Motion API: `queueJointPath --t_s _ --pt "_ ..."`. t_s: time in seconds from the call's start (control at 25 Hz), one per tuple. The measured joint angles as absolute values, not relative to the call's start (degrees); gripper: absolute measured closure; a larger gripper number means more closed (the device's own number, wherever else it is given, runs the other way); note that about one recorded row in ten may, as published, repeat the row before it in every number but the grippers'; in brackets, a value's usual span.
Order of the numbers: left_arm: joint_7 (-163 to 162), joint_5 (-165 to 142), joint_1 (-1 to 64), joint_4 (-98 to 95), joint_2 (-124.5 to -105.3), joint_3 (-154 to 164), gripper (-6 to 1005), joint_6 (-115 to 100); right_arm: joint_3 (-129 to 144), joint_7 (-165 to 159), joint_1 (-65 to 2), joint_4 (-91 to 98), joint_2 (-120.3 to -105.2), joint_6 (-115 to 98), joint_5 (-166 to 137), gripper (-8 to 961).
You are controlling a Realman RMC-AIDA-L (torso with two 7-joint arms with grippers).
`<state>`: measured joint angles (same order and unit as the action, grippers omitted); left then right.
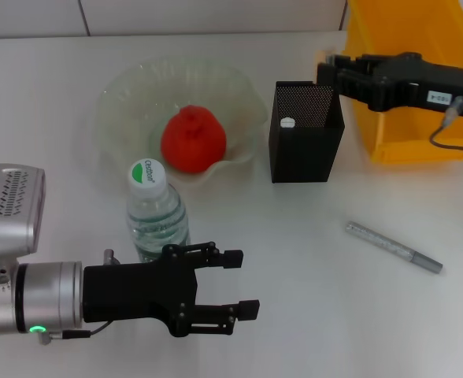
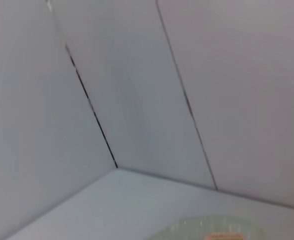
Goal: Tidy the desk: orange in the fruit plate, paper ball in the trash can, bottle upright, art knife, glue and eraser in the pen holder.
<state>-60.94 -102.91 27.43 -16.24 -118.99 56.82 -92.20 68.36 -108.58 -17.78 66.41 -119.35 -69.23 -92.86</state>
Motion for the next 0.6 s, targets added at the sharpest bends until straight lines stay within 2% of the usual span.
queueJointPath --t_s 0.2,0.48,0.6 --pt "-61.01 -102.15 26.94 -16.26 -118.96 56.76 199 -92.19 65.85 -102.77 -23.47 53.97 -119.2 -66.98 -90.13 606" --pt "-60.99 -101.96 26.87 -16.26 -118.9 56.78 199 -91.76 65.36 -102.42 -23.71 54.3 -119.11 -67.08 -89.6 567" --pt "-61.06 -101.94 26.89 -16.26 -118.86 56.78 199 -91.75 64.62 -104.41 -22.18 58.82 -118.9 -70.13 -90.46 456"
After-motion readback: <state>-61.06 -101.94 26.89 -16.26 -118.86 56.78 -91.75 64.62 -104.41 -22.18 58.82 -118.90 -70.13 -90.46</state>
